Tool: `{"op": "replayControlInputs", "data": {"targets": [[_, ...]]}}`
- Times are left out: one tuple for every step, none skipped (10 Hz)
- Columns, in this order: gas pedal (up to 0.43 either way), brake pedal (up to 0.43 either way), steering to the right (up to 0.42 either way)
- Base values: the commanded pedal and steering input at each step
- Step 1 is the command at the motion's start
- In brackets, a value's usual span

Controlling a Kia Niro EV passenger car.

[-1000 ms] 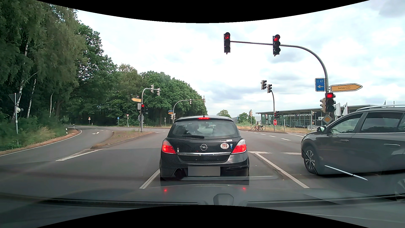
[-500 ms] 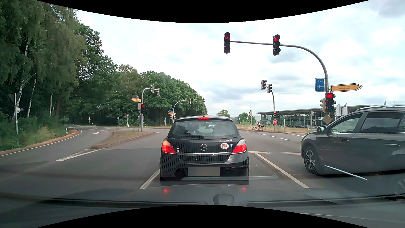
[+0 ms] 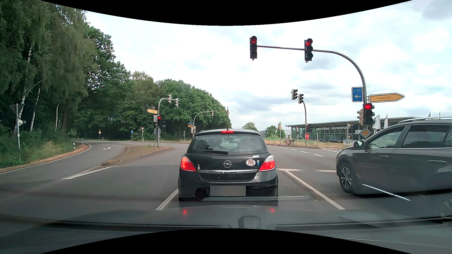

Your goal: Follow the waypoints while adhering to traffic rules and regulations

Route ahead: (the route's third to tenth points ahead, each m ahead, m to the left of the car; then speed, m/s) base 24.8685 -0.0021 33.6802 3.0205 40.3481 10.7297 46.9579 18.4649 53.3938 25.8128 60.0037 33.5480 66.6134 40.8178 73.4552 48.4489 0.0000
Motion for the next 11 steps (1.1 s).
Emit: {"op": "replayControlInputs", "data": {"targets": [[0.0,0.268,-0.004],[0.0,0.268,-0.004],[0.0,0.268,-0.004],[0.0,0.268,-0.004],[0.0,0.268,-0.004],[0.0,0.268,-0.004],[0.0,0.268,-0.004],[0.0,0.268,-0.004],[0.0,0.268,-0.004],[0.0,0.268,-0.004],[0.0,0.268,-0.004]]}}
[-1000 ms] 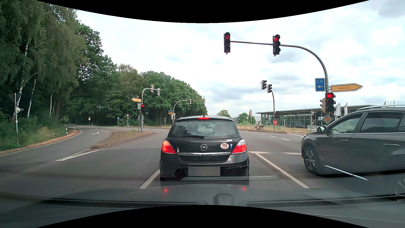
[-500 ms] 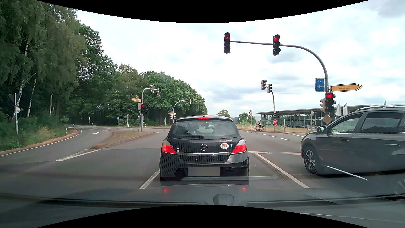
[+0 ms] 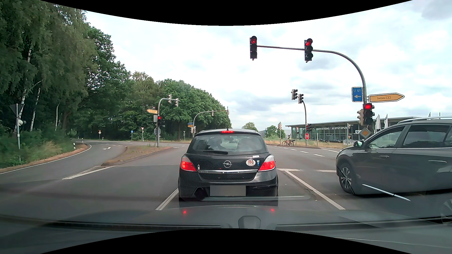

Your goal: Follow the waypoints while adhering to traffic rules and regulations

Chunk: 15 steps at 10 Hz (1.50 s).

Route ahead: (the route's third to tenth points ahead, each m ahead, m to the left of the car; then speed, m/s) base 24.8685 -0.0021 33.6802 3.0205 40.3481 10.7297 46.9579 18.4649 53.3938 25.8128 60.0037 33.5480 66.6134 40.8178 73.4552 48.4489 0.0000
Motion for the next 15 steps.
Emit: {"op": "replayControlInputs", "data": {"targets": [[0.0,0.268,-0.004],[0.0,0.268,-0.004],[0.0,0.268,-0.004],[0.0,0.268,-0.004],[0.0,0.268,-0.004],[0.0,0.268,-0.004],[0.0,0.268,-0.004],[0.0,0.268,-0.004],[0.0,0.268,-0.004],[0.0,0.268,-0.004],[0.0,0.268,-0.004],[0.0,0.268,-0.004],[0.0,0.268,-0.004],[0.0,0.268,-0.004],[0.0,0.268,-0.004]]}}
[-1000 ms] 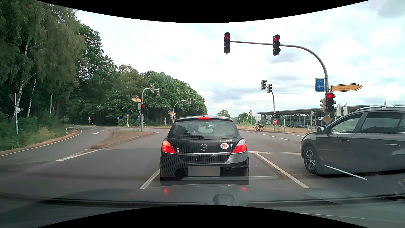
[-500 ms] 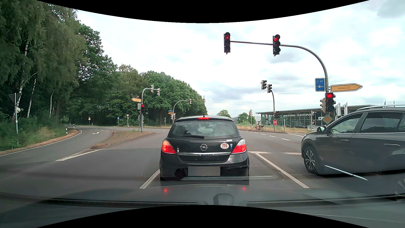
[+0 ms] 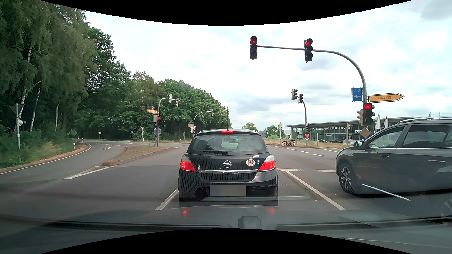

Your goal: Follow the waypoints while adhering to traffic rules and regulations

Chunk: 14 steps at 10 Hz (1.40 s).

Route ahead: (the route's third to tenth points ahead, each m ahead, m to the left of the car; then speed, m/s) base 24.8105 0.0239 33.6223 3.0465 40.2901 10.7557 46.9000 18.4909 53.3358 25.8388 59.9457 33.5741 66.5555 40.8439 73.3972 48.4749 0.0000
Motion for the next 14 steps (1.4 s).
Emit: {"op": "replayControlInputs", "data": {"targets": [[0.0,0.268,-0.004],[0.0,0.268,-0.004],[0.0,0.268,-0.004],[0.0,0.268,-0.004],[0.0,0.268,-0.004],[0.0,0.268,-0.004],[0.0,0.268,-0.004],[0.0,0.268,-0.004],[0.0,0.268,-0.004],[0.0,0.268,-0.004],[0.0,0.268,-0.004],[0.0,0.268,-0.004],[0.0,0.268,-0.004],[0.0,0.268,-0.004]]}}
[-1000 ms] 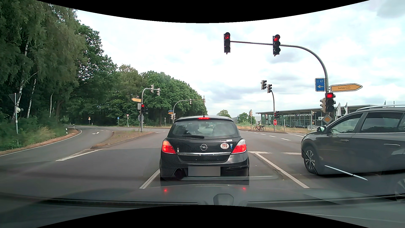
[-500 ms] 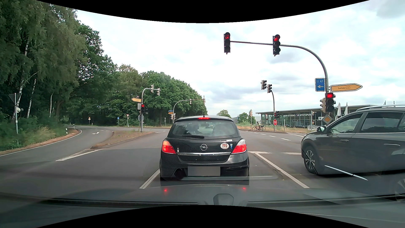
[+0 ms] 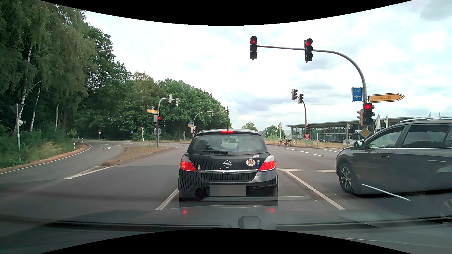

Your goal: Follow the waypoints while adhering to traffic rules and regulations

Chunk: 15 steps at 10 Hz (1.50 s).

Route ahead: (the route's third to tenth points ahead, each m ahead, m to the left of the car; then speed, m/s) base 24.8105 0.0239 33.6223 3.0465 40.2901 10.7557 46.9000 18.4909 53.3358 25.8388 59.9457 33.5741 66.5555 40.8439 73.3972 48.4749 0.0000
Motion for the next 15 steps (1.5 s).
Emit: {"op": "replayControlInputs", "data": {"targets": [[0.0,0.268,-0.004],[0.0,0.268,-0.004],[0.0,0.268,-0.004],[0.0,0.268,-0.004],[0.0,0.268,-0.004],[0.0,0.268,-0.004],[0.0,0.268,-0.004],[0.0,0.268,-0.004],[0.0,0.268,-0.004],[0.0,0.268,-0.004],[0.0,0.268,-0.004],[0.0,0.268,-0.004],[0.0,0.268,-0.004],[0.0,0.268,-0.004],[0.0,0.268,-0.004]]}}
